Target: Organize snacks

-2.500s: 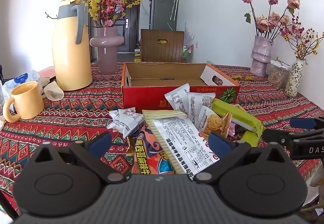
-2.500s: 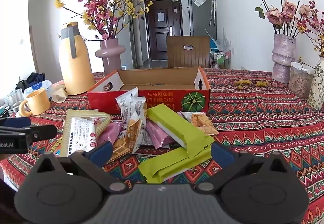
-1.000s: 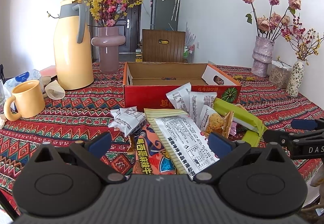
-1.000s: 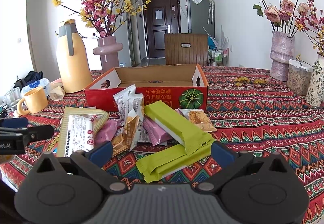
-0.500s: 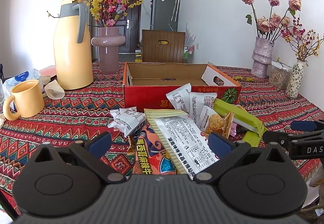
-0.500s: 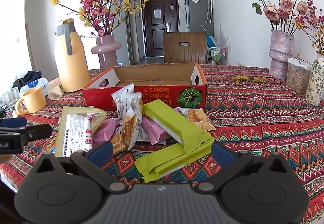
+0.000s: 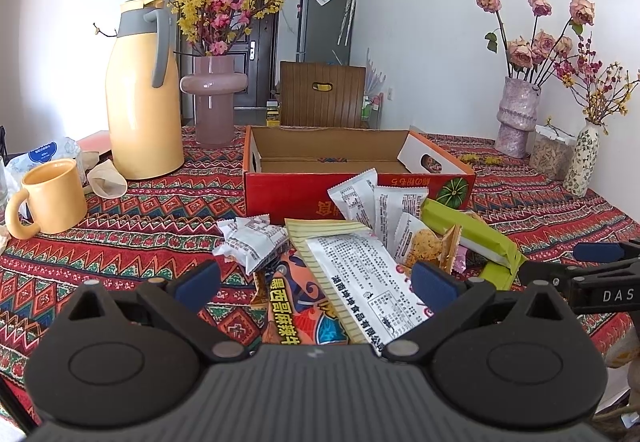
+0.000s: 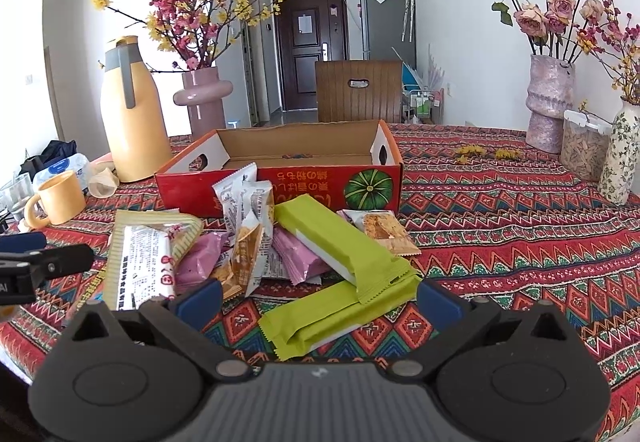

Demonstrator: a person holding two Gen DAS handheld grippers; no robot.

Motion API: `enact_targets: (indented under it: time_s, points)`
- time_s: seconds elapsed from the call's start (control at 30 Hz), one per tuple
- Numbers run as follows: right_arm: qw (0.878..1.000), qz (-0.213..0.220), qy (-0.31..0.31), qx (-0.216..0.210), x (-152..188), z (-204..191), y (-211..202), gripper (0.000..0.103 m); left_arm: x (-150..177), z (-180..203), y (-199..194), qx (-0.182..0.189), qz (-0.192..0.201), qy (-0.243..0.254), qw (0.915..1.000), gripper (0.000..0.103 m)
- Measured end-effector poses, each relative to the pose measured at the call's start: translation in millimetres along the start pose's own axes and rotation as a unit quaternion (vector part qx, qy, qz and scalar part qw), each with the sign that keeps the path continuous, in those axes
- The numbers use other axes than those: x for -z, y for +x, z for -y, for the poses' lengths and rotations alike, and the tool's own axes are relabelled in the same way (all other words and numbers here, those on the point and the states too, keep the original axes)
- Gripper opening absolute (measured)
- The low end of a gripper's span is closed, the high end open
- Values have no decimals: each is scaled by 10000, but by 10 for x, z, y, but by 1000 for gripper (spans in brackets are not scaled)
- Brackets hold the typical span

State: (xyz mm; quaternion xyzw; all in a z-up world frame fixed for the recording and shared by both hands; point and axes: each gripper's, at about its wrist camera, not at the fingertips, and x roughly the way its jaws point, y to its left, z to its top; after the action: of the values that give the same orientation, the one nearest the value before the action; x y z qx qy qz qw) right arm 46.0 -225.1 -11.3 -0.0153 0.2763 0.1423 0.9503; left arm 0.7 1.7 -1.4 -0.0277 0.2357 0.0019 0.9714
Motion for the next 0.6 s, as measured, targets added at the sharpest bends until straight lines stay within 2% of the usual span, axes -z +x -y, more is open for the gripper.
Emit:
enact_targets:
  time_s: [0.6]
  points:
    - [10000,-83,17,26,-18,30,131,103,16,-54,114,48,-14,-39,10000,103]
